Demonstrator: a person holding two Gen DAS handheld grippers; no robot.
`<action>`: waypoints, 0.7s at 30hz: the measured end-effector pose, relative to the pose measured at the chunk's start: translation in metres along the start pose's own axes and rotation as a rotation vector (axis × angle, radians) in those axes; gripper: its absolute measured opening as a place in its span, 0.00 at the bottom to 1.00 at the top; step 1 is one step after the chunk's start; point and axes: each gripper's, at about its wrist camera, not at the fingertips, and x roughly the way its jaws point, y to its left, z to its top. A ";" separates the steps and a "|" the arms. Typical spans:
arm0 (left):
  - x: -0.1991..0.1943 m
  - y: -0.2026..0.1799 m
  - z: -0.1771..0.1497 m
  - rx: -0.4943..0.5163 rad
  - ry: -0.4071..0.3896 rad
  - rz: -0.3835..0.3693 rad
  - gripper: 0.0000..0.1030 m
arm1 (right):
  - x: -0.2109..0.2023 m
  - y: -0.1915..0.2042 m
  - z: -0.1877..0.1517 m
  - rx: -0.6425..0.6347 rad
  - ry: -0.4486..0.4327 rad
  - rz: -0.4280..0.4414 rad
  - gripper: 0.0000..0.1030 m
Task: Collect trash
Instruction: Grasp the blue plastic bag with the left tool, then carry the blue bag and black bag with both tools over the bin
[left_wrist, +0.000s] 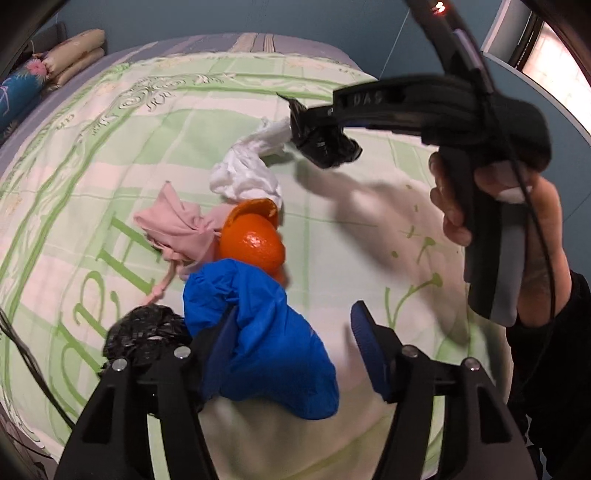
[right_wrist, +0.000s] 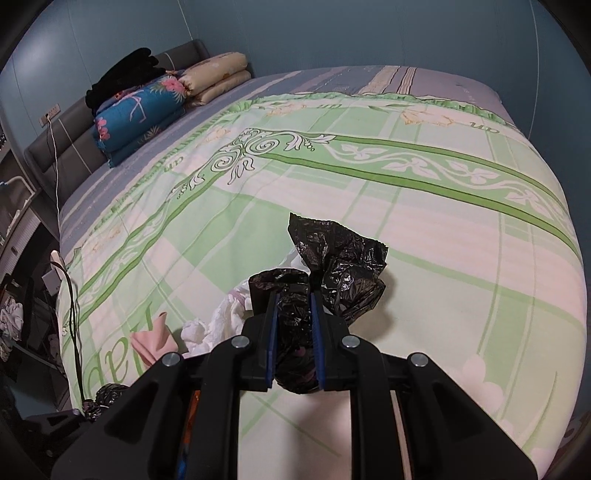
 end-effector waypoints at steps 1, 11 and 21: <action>0.002 -0.001 0.000 0.006 0.004 0.010 0.56 | -0.002 0.000 0.000 0.003 -0.002 0.003 0.15; 0.021 0.001 0.001 -0.006 0.038 0.049 0.04 | -0.034 -0.007 0.002 0.016 -0.054 0.004 0.15; -0.046 -0.009 0.000 -0.007 -0.101 -0.059 0.03 | -0.090 -0.010 0.000 0.017 -0.139 0.015 0.15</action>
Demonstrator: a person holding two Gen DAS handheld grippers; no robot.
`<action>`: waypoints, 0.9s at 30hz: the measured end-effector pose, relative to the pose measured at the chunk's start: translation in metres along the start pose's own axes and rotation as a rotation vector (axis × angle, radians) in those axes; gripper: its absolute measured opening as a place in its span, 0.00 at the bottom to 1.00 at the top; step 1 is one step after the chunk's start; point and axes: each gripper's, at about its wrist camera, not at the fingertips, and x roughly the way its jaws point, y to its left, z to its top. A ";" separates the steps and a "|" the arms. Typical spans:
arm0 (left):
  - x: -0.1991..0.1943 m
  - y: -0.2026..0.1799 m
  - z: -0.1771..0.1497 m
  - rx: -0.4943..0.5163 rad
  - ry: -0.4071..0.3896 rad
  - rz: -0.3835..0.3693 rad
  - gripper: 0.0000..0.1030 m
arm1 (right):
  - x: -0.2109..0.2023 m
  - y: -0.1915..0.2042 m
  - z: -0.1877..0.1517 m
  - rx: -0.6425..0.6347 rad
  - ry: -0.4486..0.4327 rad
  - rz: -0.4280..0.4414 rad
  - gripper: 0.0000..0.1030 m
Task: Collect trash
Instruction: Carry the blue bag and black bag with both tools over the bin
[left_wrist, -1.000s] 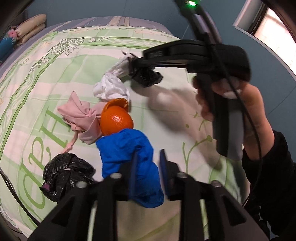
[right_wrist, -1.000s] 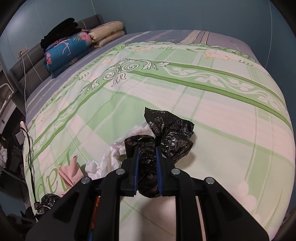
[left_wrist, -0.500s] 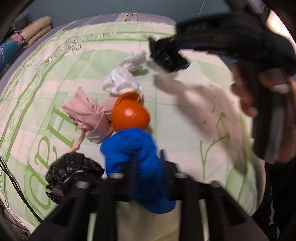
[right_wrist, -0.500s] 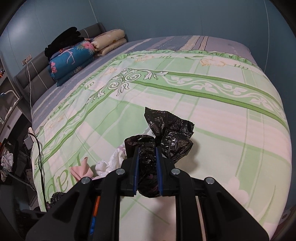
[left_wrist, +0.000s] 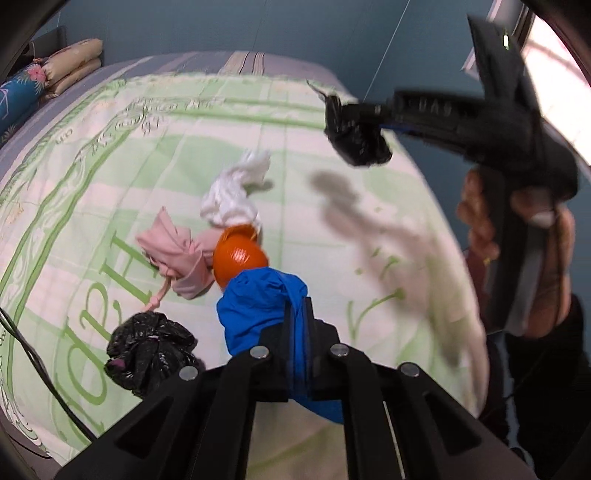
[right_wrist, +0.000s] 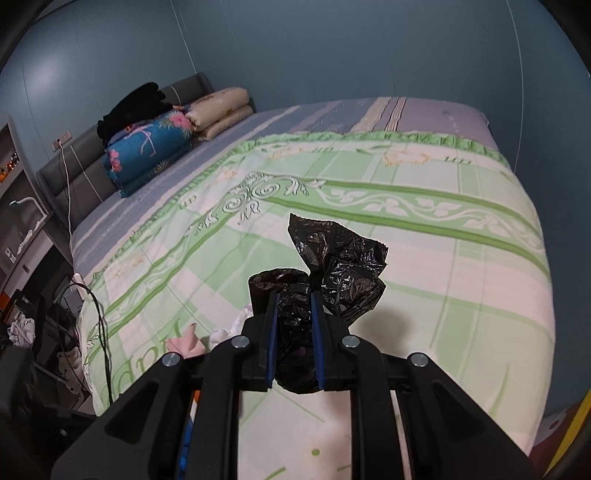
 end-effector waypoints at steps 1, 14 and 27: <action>-0.007 -0.002 0.001 0.001 -0.015 0.002 0.03 | -0.006 0.000 0.000 -0.001 -0.007 0.001 0.15; -0.083 -0.012 0.023 -0.002 -0.185 0.024 0.03 | -0.089 -0.007 -0.009 0.000 -0.105 0.019 0.15; -0.092 -0.055 0.039 0.041 -0.217 -0.014 0.03 | -0.184 -0.036 -0.021 0.001 -0.217 -0.030 0.15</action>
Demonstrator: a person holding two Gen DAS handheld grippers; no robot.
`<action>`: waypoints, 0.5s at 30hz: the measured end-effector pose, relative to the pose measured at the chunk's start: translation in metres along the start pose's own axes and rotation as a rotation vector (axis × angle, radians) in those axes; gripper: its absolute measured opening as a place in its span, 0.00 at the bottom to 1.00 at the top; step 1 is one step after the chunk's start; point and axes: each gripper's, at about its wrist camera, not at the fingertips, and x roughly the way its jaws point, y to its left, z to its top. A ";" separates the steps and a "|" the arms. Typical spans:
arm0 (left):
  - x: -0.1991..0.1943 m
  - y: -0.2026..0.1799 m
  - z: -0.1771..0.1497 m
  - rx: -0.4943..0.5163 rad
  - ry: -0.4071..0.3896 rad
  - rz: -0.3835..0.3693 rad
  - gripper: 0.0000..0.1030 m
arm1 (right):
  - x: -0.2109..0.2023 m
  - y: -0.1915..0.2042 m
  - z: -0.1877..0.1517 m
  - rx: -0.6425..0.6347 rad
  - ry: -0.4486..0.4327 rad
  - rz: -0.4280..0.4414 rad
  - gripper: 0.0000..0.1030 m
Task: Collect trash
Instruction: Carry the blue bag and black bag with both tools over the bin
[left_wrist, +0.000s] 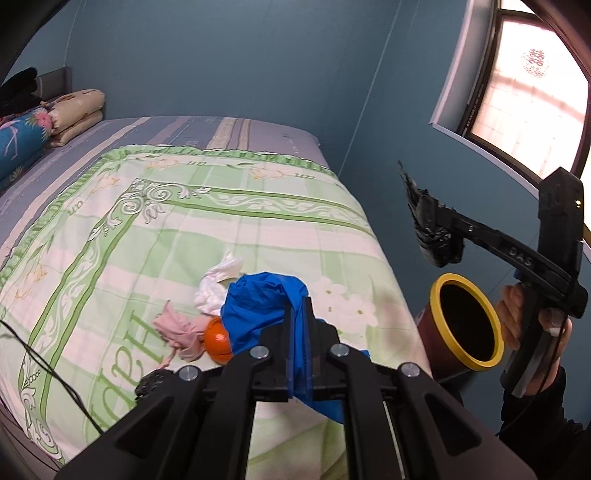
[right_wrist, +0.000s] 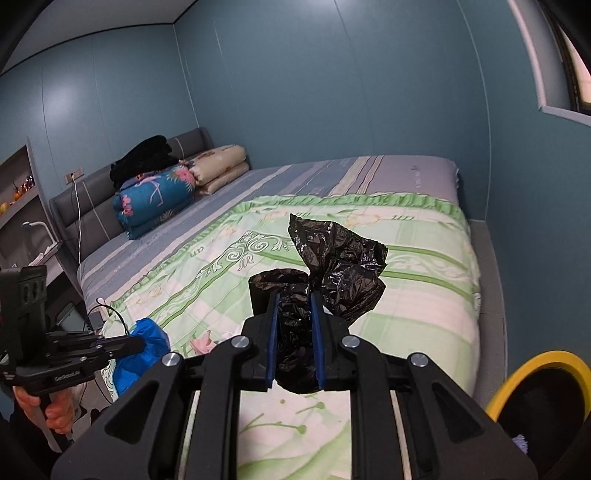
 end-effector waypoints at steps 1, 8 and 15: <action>0.001 -0.004 0.001 0.007 0.000 -0.004 0.03 | -0.005 -0.003 0.000 0.001 -0.005 -0.006 0.15; 0.016 -0.039 0.009 0.054 0.011 -0.048 0.03 | -0.043 -0.034 -0.004 0.025 -0.046 -0.058 0.15; 0.037 -0.076 0.017 0.099 0.031 -0.096 0.03 | -0.073 -0.069 -0.013 0.064 -0.075 -0.117 0.15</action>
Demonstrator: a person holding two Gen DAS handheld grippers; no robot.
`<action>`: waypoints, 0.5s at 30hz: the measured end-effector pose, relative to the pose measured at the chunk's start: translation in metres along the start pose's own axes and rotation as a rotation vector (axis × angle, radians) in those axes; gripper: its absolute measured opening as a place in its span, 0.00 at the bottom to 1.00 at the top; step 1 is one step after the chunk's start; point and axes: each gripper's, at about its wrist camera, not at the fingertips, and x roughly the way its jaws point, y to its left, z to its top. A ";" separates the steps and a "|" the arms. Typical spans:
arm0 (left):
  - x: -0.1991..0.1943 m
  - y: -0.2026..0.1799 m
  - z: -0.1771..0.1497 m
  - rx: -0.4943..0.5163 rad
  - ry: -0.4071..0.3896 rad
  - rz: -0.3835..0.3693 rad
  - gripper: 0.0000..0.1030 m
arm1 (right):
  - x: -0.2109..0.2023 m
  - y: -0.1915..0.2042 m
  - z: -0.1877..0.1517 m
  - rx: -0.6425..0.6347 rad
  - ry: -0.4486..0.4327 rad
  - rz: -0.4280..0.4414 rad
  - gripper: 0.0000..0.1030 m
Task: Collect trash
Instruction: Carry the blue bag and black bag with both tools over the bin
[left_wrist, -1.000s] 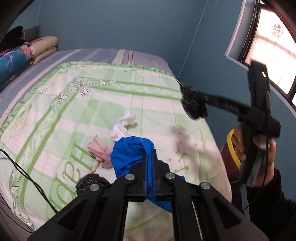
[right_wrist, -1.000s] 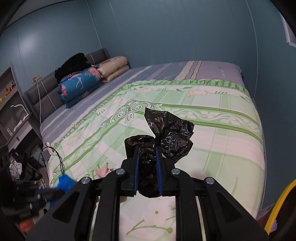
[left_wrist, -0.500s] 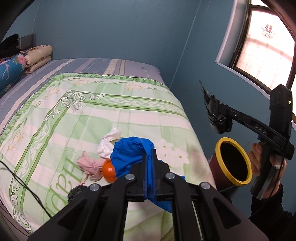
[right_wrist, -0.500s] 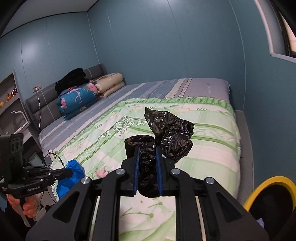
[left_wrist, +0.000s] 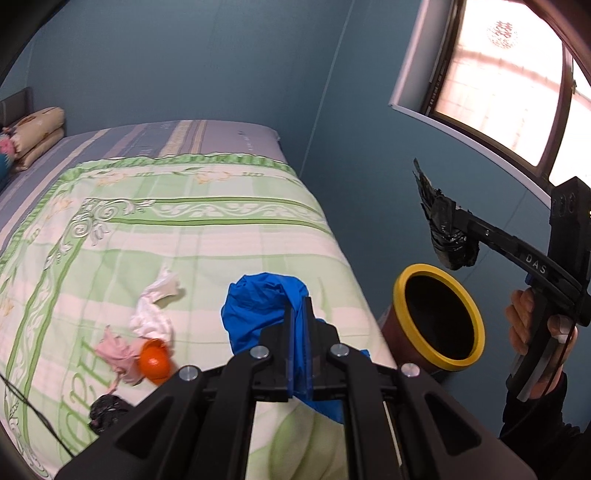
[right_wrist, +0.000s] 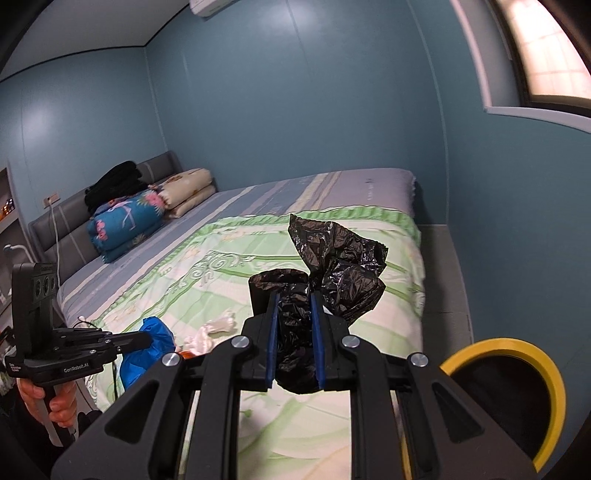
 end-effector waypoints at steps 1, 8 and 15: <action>0.003 -0.005 0.001 0.006 0.003 -0.006 0.03 | -0.004 -0.006 -0.001 0.007 -0.004 -0.010 0.15; 0.033 -0.046 0.013 0.065 0.026 -0.069 0.03 | -0.027 -0.038 -0.008 0.042 -0.029 -0.071 0.15; 0.064 -0.088 0.024 0.121 0.048 -0.131 0.03 | -0.048 -0.076 -0.017 0.083 -0.038 -0.143 0.15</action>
